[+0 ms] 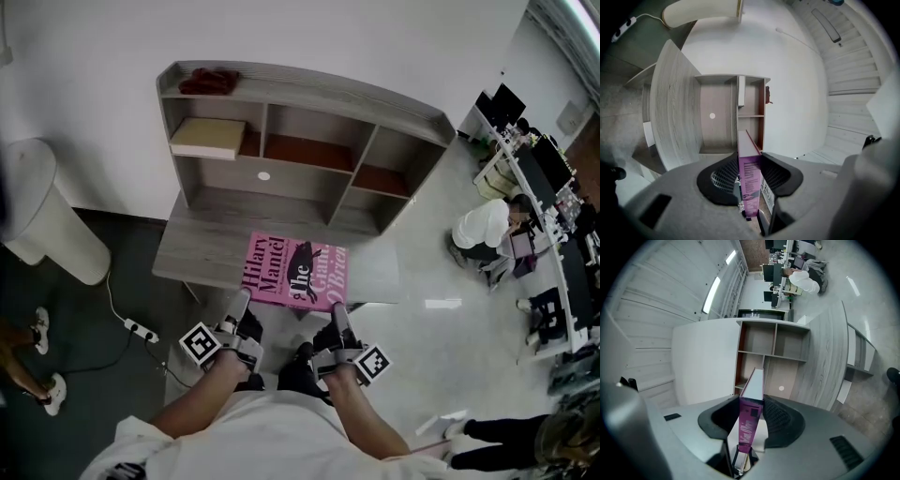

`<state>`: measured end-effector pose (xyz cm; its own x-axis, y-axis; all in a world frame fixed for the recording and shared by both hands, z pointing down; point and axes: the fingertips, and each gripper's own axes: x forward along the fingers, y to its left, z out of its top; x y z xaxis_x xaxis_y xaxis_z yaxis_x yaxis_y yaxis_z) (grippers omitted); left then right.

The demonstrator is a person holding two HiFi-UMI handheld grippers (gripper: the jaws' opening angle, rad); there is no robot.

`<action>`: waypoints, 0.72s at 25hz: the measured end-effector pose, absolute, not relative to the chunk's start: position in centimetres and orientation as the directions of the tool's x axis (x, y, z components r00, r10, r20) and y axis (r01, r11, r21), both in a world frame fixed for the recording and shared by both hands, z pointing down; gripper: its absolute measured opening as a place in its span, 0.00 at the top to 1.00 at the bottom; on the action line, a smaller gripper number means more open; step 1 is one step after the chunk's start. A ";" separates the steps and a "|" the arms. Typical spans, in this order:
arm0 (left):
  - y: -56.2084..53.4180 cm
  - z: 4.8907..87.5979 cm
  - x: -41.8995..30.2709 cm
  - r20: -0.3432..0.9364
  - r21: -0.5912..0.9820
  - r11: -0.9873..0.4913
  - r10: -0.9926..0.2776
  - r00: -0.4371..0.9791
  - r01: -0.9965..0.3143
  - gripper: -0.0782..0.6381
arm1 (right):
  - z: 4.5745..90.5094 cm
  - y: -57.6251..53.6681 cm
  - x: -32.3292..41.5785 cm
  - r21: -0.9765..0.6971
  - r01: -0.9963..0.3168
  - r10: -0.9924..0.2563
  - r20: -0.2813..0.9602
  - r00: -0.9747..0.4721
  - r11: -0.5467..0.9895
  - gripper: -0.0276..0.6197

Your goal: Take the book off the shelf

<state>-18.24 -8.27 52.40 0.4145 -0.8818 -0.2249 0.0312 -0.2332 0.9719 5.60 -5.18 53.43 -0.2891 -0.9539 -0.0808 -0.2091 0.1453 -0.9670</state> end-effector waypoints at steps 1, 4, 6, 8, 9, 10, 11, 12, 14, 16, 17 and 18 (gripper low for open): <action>-7.8 52.7 -18.3 -0.222 0.973 -0.230 -0.881 0.417 0.032 0.68 | 53.6 -4.7 5.6 -0.967 -0.210 -0.954 -0.080 -0.288 0.145 0.71; -6.9 53.1 -18.3 -0.216 0.975 -0.220 -0.881 0.420 0.039 0.68 | 53.9 -3.7 5.5 -0.966 -0.208 -0.954 -0.088 -0.285 0.151 0.71; -6.4 53.2 -18.3 -0.214 0.975 -0.221 -0.882 0.420 0.032 0.68 | 54.3 -3.2 5.4 -0.966 -0.204 -0.954 -0.094 -0.286 0.157 0.71; -5.9 53.4 -18.4 -0.215 0.974 -0.227 -0.883 0.417 0.023 0.68 | 54.8 -2.8 5.3 -0.967 -0.200 -0.952 -0.093 -0.292 0.156 0.71; -5.7 53.5 -18.4 -0.218 0.973 -0.231 -0.883 0.415 0.019 0.68 | 55.0 -2.6 5.3 -0.968 -0.198 -0.951 -0.092 -0.297 0.155 0.71; -5.4 53.6 -18.3 -0.219 0.972 -0.234 -0.883 0.415 0.015 0.68 | 55.1 -2.4 5.3 -0.968 -0.195 -0.949 -0.092 -0.302 0.156 0.71; -5.2 53.7 -18.2 -0.219 0.972 -0.236 -0.883 0.415 0.010 0.68 | 55.2 -2.3 5.4 -0.968 -0.194 -0.947 -0.093 -0.309 0.159 0.71; -5.0 53.8 -17.9 -0.218 0.972 -0.237 -0.884 0.414 0.006 0.68 | 55.2 -2.2 5.7 -0.967 -0.195 -0.944 -0.096 -0.315 0.163 0.71; -4.6 54.1 -16.8 -0.216 0.972 -0.236 -0.885 0.412 0.001 0.68 | 55.2 -2.2 6.8 -0.965 -0.197 -0.940 -0.100 -0.325 0.171 0.71; -4.5 54.8 -15.6 -0.219 0.971 -0.238 -0.885 0.410 0.005 0.68 | 55.4 -2.5 8.0 -0.962 -0.205 -0.937 -0.104 -0.333 0.180 0.71; -4.5 55.3 -15.3 -0.220 0.971 -0.238 -0.885 0.410 0.008 0.68 | 55.7 -2.6 8.3 -0.961 -0.208 -0.936 -0.106 -0.336 0.184 0.71; -4.6 55.6 -15.1 -0.220 0.972 -0.236 -0.885 0.410 0.012 0.68 | 55.9 -2.7 8.5 -0.961 -0.207 -0.936 -0.106 -0.337 0.183 0.71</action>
